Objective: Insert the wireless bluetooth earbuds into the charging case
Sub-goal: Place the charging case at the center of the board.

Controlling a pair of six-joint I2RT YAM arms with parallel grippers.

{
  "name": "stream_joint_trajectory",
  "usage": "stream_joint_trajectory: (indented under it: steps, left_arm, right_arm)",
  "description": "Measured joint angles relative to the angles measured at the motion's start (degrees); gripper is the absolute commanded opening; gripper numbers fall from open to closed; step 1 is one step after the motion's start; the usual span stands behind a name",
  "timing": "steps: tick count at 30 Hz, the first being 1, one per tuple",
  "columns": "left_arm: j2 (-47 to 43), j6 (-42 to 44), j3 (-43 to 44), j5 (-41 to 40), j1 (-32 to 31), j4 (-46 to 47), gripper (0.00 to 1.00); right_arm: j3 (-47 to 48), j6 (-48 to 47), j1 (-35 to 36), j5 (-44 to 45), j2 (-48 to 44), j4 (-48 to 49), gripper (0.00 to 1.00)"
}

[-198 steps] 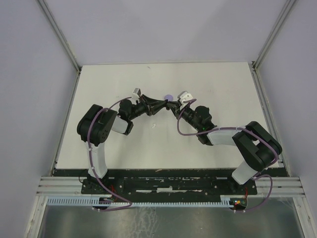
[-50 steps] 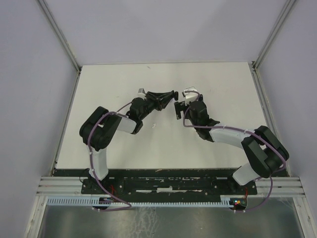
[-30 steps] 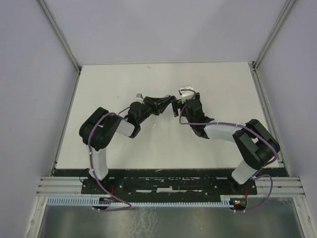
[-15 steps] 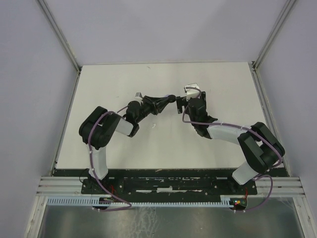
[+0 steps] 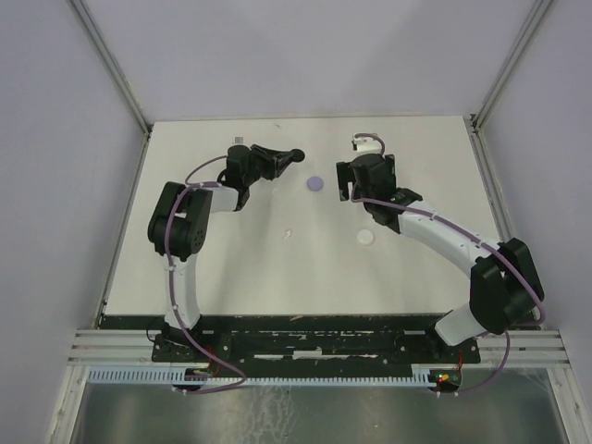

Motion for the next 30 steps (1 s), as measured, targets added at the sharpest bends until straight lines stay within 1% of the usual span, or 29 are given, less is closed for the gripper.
stream_joint_trajectory:
  steps: [3, 7, 11, 17, 22, 26, 30]
  left_arm:
    - [3.7, 3.3, 4.8, -0.1, -0.2, -5.5, 0.03]
    - [7.0, 7.0, 8.3, -1.3, -0.2, -10.9, 0.03]
    - [8.2, 9.6, 9.8, -2.5, -0.3, -15.0, 0.03]
    - [8.2, 12.5, 10.8, -3.6, -0.3, -17.6, 0.04]
    - [8.2, 13.2, 10.9, -3.9, 0.1, -18.3, 0.23]
    - [8.5, 13.5, 10.9, -3.7, 0.6, -18.2, 0.31]
    - [9.8, 13.8, 11.0, -2.6, 1.3, -17.9, 0.35]
  right_arm:
    - [2.0, 0.8, -0.3, -0.6, 0.0, -5.6, 0.99]
    - [3.8, 1.6, -1.0, -1.8, 0.0, -11.8, 1.00]
    - [5.0, 2.5, -2.4, -3.0, 0.6, -16.4, 1.00]
    - [6.0, 4.0, -4.3, -7.1, 3.0, -21.0, 1.00]
    - [5.9, 5.6, -4.7, -10.5, 4.6, -23.8, 0.99]
    - [4.0, 7.1, -4.7, -12.3, 4.5, -23.6, 1.00]
    - [0.9, 8.2, -4.7, -13.7, 4.6, -23.7, 1.00]
